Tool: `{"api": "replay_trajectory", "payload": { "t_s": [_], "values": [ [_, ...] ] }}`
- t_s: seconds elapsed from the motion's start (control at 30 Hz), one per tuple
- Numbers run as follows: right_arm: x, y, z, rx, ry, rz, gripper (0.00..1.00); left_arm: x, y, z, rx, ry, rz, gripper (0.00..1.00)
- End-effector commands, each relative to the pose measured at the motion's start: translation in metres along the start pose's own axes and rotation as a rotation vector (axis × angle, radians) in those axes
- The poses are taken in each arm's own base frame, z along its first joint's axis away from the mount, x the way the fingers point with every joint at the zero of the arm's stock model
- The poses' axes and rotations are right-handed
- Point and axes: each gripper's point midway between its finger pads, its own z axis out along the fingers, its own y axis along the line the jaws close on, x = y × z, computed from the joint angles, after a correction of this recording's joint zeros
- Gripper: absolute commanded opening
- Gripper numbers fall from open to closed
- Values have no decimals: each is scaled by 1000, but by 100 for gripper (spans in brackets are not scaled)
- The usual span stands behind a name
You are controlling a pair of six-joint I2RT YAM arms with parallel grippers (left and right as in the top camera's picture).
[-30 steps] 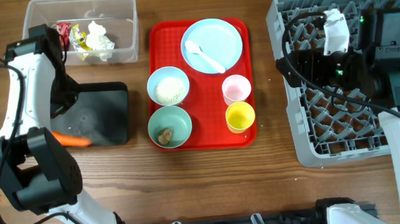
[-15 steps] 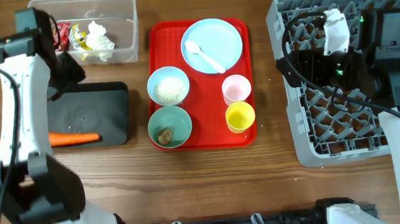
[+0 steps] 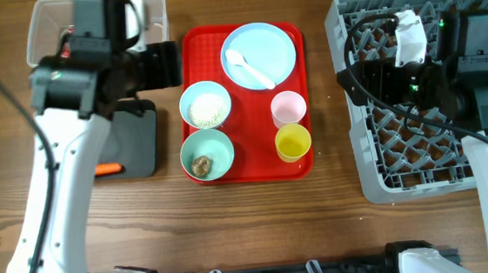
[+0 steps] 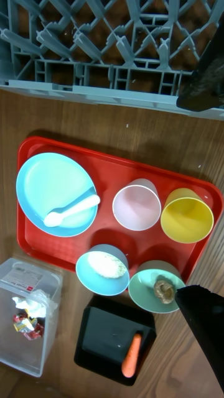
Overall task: Sort waste into correct bins and load items into the dishwasher rack
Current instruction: 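Grasp the rim of the light-blue rice bowl with the left gripper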
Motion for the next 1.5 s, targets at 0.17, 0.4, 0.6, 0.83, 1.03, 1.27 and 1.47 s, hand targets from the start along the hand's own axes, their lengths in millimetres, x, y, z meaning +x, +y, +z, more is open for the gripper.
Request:
{"api": "replay_trajectory", "payload": {
  "t_s": [0.17,0.4,0.6,0.83,1.03,1.27,1.47],
  "values": [
    [1,0,1,6,10,3,92,29,-46,83,41,181,119,73],
    [5,0,1,6,23,9,92,56,-67,136,44,284,173,72],
    [5,0,1,6,23,10,92,71,-67,166,8,334,194,70],
    [4,0,1,7,22,9,93,83,-63,191,-11,379,195,62],
    [5,0,1,7,25,10,92,99,-58,213,-28,434,195,52],
    [5,0,1,7,26,10,92,110,-54,227,-46,469,169,38],
    [5,-3,1,23,26,9,92,112,-54,231,-53,473,146,29]
  ]
}}
